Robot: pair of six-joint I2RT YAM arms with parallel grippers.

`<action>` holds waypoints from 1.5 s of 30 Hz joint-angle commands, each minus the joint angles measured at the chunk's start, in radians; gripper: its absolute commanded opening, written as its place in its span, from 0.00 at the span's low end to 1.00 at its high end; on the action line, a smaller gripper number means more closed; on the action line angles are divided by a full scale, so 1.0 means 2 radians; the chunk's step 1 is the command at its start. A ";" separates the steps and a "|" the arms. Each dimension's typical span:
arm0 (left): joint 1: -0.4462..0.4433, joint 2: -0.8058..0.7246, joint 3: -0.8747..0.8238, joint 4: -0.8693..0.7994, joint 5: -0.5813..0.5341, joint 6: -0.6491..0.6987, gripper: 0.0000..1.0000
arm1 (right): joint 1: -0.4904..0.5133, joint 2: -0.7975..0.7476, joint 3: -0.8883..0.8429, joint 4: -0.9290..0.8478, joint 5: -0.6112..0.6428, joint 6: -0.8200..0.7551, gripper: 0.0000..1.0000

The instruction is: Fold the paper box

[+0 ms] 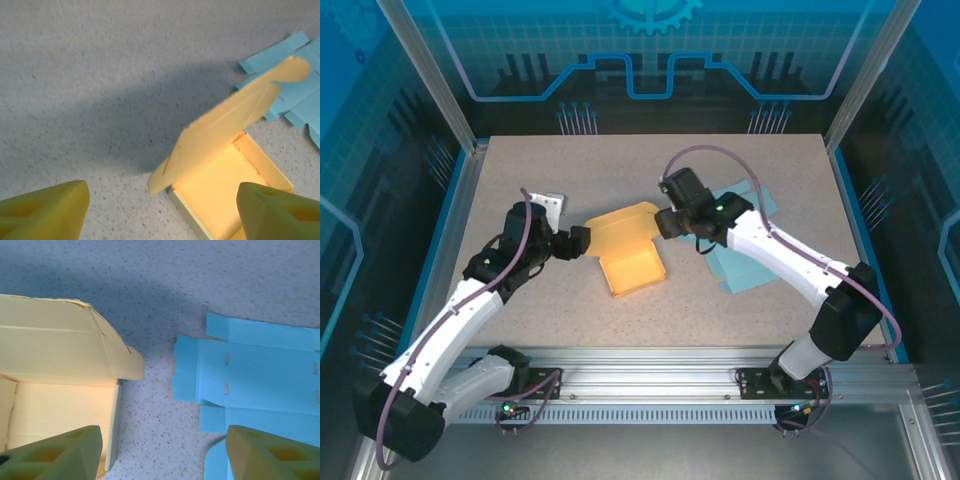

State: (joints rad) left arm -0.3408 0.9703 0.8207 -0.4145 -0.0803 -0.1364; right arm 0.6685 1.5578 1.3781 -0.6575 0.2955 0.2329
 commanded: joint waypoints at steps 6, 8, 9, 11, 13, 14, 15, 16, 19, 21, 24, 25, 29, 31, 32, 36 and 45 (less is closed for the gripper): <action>0.005 0.011 -0.098 0.116 -0.015 -0.033 0.71 | -0.051 0.065 0.010 0.057 -0.192 -0.121 0.71; 0.005 0.025 -0.104 0.136 -0.004 -0.030 0.71 | -0.063 0.088 0.024 0.058 -0.209 -0.125 0.73; 0.005 0.032 -0.104 0.142 0.000 -0.028 0.72 | -0.068 0.097 0.028 0.058 -0.219 -0.127 0.74; 0.005 0.051 -0.102 0.152 0.004 -0.021 0.71 | -0.077 0.116 0.035 0.063 -0.242 -0.130 0.76; 0.005 0.068 -0.096 0.153 0.005 -0.016 0.71 | -0.079 0.129 0.041 0.066 -0.255 -0.134 0.76; 0.005 0.075 -0.093 0.155 0.007 -0.013 0.70 | -0.078 0.136 0.045 0.065 -0.258 -0.136 0.76; 0.005 0.079 -0.092 0.156 0.007 -0.011 0.69 | -0.078 0.141 0.048 0.064 -0.261 -0.137 0.76; 0.005 0.083 -0.090 0.158 0.007 -0.012 0.68 | -0.079 0.145 0.050 0.066 -0.265 -0.137 0.75; 0.005 0.093 -0.085 0.164 0.007 -0.010 0.64 | -0.079 0.154 0.054 0.070 -0.270 -0.138 0.72; 0.005 0.099 -0.080 0.166 0.008 -0.009 0.62 | -0.080 0.160 0.058 0.071 -0.269 -0.136 0.71; 0.005 0.113 -0.072 0.166 0.012 -0.006 0.59 | -0.080 0.173 0.067 0.070 -0.268 -0.135 0.67; 0.005 0.117 -0.070 0.167 0.014 -0.006 0.57 | -0.080 0.176 0.068 0.070 -0.268 -0.133 0.64; 0.005 0.124 -0.068 0.173 0.021 -0.008 0.53 | -0.078 0.175 0.063 0.075 -0.269 -0.124 0.49; 0.005 0.124 -0.067 0.177 0.021 -0.012 0.48 | -0.077 0.169 0.056 0.082 -0.268 -0.120 0.39; 0.005 0.124 -0.067 0.179 0.022 -0.013 0.44 | -0.076 0.166 0.053 0.085 -0.265 -0.117 0.36; 0.004 0.127 -0.062 0.193 0.025 -0.023 0.36 | -0.070 0.154 0.038 0.100 -0.247 -0.106 0.26; -0.020 0.149 -0.052 0.240 -0.010 -0.062 0.26 | -0.028 0.140 0.020 0.126 -0.130 -0.060 0.09</action>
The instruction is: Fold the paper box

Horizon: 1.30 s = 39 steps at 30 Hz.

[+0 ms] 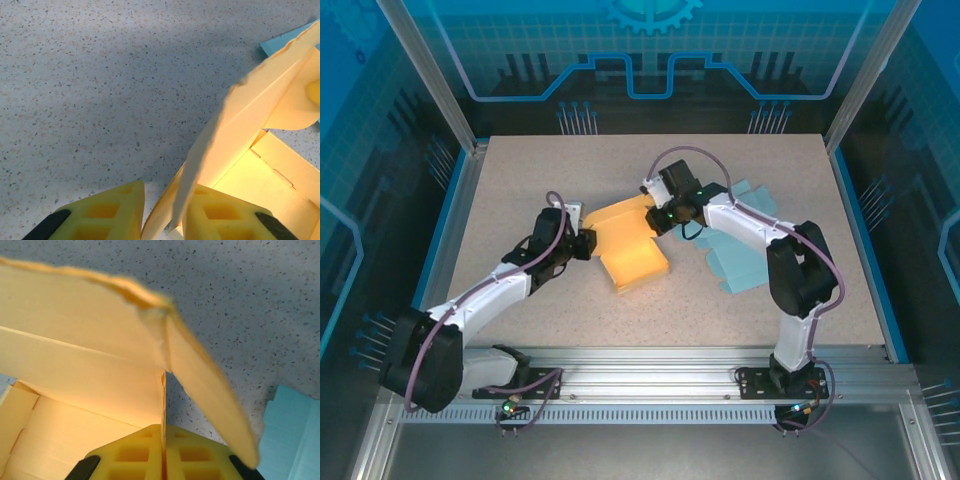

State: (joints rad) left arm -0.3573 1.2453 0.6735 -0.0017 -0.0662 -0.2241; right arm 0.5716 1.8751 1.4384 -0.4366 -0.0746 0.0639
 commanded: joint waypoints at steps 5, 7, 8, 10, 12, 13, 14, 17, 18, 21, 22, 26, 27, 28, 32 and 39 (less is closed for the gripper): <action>-0.033 0.039 0.039 0.058 -0.063 -0.038 0.26 | 0.053 -0.028 -0.019 0.039 0.150 0.053 0.06; -0.039 0.052 0.053 0.062 -0.077 -0.042 0.26 | 0.064 -0.033 -0.026 0.054 0.174 0.059 0.04; -0.042 0.058 0.058 0.061 -0.085 -0.044 0.26 | 0.068 -0.037 -0.029 0.059 0.184 0.062 0.04; -0.044 0.071 0.072 0.052 -0.097 -0.055 0.26 | 0.074 -0.042 -0.037 0.071 0.202 0.070 0.02; -0.044 0.082 0.081 0.043 -0.109 -0.073 0.26 | 0.075 -0.048 -0.045 0.082 0.214 0.079 0.00; -0.044 0.086 0.083 0.043 -0.112 -0.081 0.27 | 0.075 -0.051 -0.050 0.088 0.220 0.085 0.00; -0.044 0.089 0.083 0.044 -0.113 -0.088 0.30 | 0.076 -0.053 -0.056 0.093 0.225 0.090 0.00; -0.045 0.093 0.082 0.059 -0.108 -0.103 0.39 | 0.075 -0.059 -0.072 0.109 0.237 0.104 0.00; -0.046 0.092 0.084 0.058 -0.104 -0.105 0.42 | 0.074 -0.059 -0.073 0.111 0.237 0.106 0.00; -0.047 0.082 0.086 0.048 -0.092 -0.100 0.47 | 0.070 -0.054 -0.073 0.108 0.235 0.113 0.00; -0.047 0.077 0.084 0.042 -0.092 -0.097 0.49 | 0.069 -0.052 -0.074 0.108 0.233 0.114 0.00; -0.046 0.057 0.068 0.014 -0.089 -0.088 0.54 | 0.064 -0.051 -0.081 0.112 0.228 0.119 0.00; -0.045 0.050 0.060 0.012 -0.089 -0.088 0.55 | 0.063 -0.051 -0.082 0.112 0.228 0.120 0.00; -0.044 0.043 0.051 0.012 -0.089 -0.086 0.57 | 0.063 -0.052 -0.083 0.113 0.227 0.120 0.00; -0.028 0.024 0.032 0.002 -0.076 -0.070 0.63 | 0.062 -0.054 -0.086 0.115 0.221 0.118 0.00; 0.020 0.025 0.022 0.004 0.017 0.003 0.70 | 0.060 -0.063 -0.096 0.117 0.220 0.115 0.02</action>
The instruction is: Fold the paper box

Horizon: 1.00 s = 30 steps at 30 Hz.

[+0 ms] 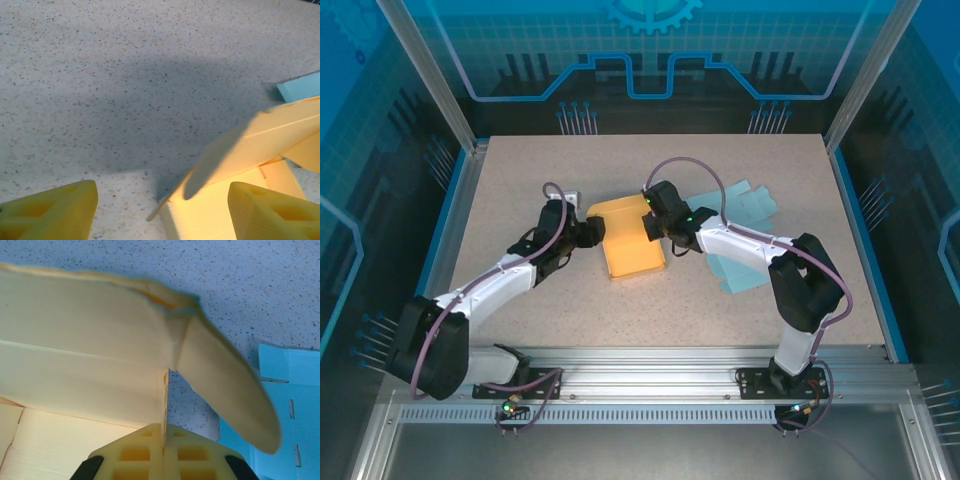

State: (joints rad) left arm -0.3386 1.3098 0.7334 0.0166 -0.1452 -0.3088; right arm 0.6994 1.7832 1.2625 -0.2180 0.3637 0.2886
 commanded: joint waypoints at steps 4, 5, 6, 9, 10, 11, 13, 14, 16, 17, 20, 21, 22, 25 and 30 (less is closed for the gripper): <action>0.011 0.021 0.000 -0.003 0.086 0.069 0.63 | -0.003 -0.015 -0.008 0.006 -0.002 0.004 0.03; 0.011 0.028 0.001 0.000 0.089 0.069 0.61 | -0.003 -0.015 -0.007 0.006 -0.003 0.004 0.03; 0.011 0.036 0.002 0.004 0.088 0.068 0.57 | -0.003 -0.014 -0.007 0.005 -0.003 0.005 0.03; 0.010 0.055 0.007 0.014 0.081 0.064 0.46 | -0.003 -0.013 -0.006 0.002 -0.003 0.005 0.03; 0.011 0.059 0.010 0.016 0.077 0.060 0.41 | -0.004 -0.013 -0.007 0.003 -0.003 0.006 0.03; 0.011 0.061 0.013 0.016 0.074 0.055 0.38 | -0.002 -0.013 -0.007 0.002 -0.003 0.006 0.03; 0.011 0.064 0.021 0.019 0.070 0.037 0.28 | -0.002 -0.014 -0.009 0.003 -0.002 0.008 0.03; 0.009 0.065 0.023 0.022 0.071 0.028 0.26 | 0.000 -0.013 -0.010 0.004 -0.001 0.010 0.03; 0.005 0.065 0.030 0.027 0.073 0.002 0.22 | 0.003 -0.013 -0.012 0.010 0.003 0.013 0.03; 0.002 0.066 0.034 0.028 0.072 -0.008 0.22 | 0.005 -0.013 -0.014 0.014 0.004 0.015 0.03; -0.013 0.070 0.047 0.033 0.062 -0.041 0.20 | 0.013 -0.012 -0.016 0.027 0.007 0.022 0.02; -0.017 0.074 0.052 0.036 0.059 -0.053 0.20 | 0.014 -0.011 -0.015 0.031 0.007 0.024 0.02; -0.023 0.079 0.056 0.041 0.060 -0.060 0.20 | 0.017 -0.009 -0.014 0.036 0.008 0.026 0.01; -0.041 0.093 0.070 0.047 0.051 -0.067 0.19 | 0.023 -0.002 -0.006 0.043 0.013 0.032 0.00; -0.066 0.102 0.071 0.038 0.025 -0.092 0.12 | 0.032 0.000 -0.009 0.051 0.018 0.043 0.00</action>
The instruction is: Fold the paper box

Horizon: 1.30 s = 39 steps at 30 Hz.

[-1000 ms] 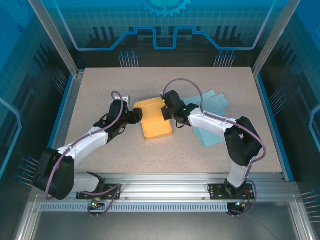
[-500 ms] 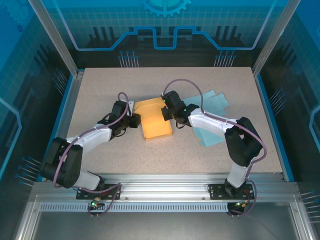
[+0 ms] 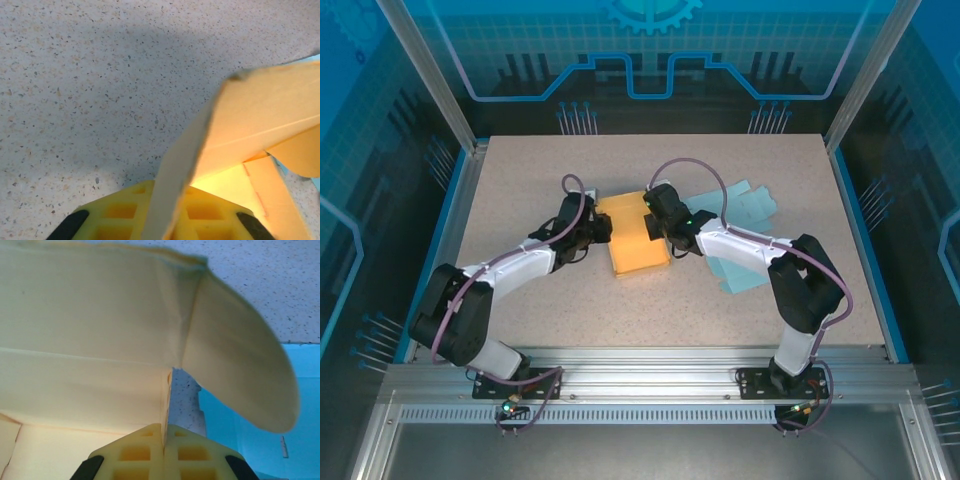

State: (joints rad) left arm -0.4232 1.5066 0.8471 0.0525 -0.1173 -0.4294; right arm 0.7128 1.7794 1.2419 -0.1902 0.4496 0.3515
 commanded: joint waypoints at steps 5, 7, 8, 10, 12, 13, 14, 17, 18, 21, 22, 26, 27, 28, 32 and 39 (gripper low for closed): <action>-0.036 -0.003 -0.011 0.047 -0.007 -0.072 0.10 | 0.032 -0.008 -0.028 0.067 -0.025 0.021 0.00; -0.039 -0.006 -0.018 0.060 -0.010 -0.086 0.10 | 0.035 -0.012 -0.043 0.082 -0.026 0.025 0.00; -0.040 -0.009 -0.021 0.067 -0.011 -0.088 0.10 | 0.036 -0.014 -0.050 0.088 -0.026 0.027 0.00; -0.041 -0.013 -0.019 0.070 -0.019 -0.090 0.10 | 0.036 -0.018 -0.060 0.101 -0.030 0.029 0.00; -0.041 -0.016 -0.012 0.070 -0.033 -0.087 0.10 | 0.036 -0.020 -0.062 0.109 -0.033 0.029 0.00; -0.041 -0.018 -0.008 0.069 -0.042 -0.085 0.10 | 0.036 -0.020 -0.062 0.115 -0.036 0.028 0.00; -0.041 -0.019 -0.003 0.067 -0.049 -0.083 0.10 | 0.038 -0.020 -0.062 0.121 -0.038 0.027 0.00; -0.040 -0.021 0.016 0.066 -0.063 -0.073 0.11 | 0.042 -0.016 -0.058 0.136 -0.038 0.018 0.00; -0.039 -0.020 0.026 0.063 -0.065 -0.068 0.11 | 0.043 -0.014 -0.053 0.137 -0.038 0.016 0.00; -0.038 -0.017 0.047 0.059 -0.069 -0.058 0.12 | 0.043 -0.006 -0.036 0.133 -0.038 0.009 0.00; -0.038 -0.015 0.052 0.059 -0.069 -0.058 0.12 | 0.043 -0.004 -0.032 0.133 -0.039 0.007 0.00; -0.038 -0.008 0.062 0.069 -0.068 -0.074 0.12 | 0.044 0.005 -0.018 0.136 -0.042 -0.001 0.00; -0.038 -0.006 0.060 0.075 -0.066 -0.083 0.12 | 0.044 0.007 -0.016 0.138 -0.043 -0.002 0.00; -0.038 -0.003 0.058 0.081 -0.066 -0.090 0.12 | 0.044 0.010 -0.014 0.140 -0.044 -0.002 0.00; -0.039 0.008 0.039 0.110 -0.064 -0.127 0.12 | 0.047 0.022 -0.008 0.147 -0.049 -0.002 0.00; -0.044 0.030 0.013 0.160 -0.058 -0.173 0.14 | 0.048 0.040 0.003 0.154 -0.055 -0.003 0.00</action>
State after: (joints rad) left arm -0.4694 1.5532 0.8635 0.1490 -0.3782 -0.6895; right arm 0.7418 1.8256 1.2041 0.0395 0.5018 0.3653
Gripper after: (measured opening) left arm 0.136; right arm 0.058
